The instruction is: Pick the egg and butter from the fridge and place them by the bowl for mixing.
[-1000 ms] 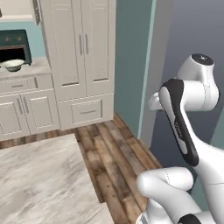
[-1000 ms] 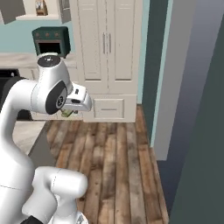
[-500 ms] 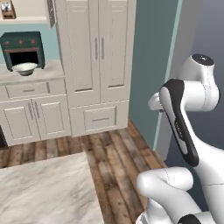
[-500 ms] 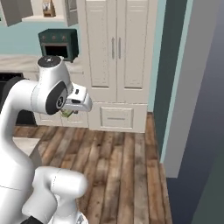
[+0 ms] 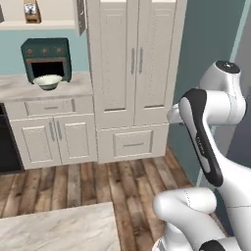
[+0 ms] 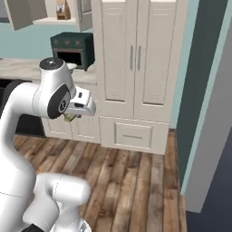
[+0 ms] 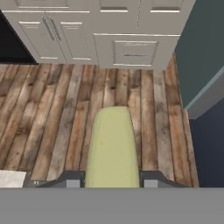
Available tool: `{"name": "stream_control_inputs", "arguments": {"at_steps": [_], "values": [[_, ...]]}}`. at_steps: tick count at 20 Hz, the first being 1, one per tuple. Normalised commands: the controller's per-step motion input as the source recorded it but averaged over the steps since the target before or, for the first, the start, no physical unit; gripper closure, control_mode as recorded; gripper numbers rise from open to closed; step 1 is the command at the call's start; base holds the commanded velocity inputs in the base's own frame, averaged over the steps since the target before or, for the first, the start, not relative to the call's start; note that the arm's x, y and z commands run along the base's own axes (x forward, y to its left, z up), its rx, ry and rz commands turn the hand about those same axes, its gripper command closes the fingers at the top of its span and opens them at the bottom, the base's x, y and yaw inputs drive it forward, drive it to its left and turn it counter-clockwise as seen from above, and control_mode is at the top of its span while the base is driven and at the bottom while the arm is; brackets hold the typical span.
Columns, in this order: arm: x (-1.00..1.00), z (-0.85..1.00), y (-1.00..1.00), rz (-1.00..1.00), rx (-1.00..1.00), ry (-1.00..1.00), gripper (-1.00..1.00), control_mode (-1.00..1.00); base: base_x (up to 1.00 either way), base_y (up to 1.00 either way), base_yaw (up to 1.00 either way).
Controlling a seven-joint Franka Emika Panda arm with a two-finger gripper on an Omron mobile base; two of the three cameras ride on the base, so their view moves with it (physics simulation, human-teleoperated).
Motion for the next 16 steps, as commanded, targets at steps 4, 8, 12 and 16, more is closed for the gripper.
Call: {"name": "stream_control_inputs", "arguments": {"at_steps": [4,8,12,16], "values": [[0.00,0.00,0.00,0.00,0.00,0.00,1.00,1.00,0.75,-0.11,0.29],[0.00,0.00,0.00,0.00,0.00,0.00,1.00,1.00,0.73,-0.11,0.31],[0.00,0.00,0.00,0.00,0.00,0.00,1.00,1.00,0.71,-0.10,0.35],[0.00,0.00,0.00,0.00,0.00,0.00,1.00,1.00,0.67,-0.10,0.42]]}}
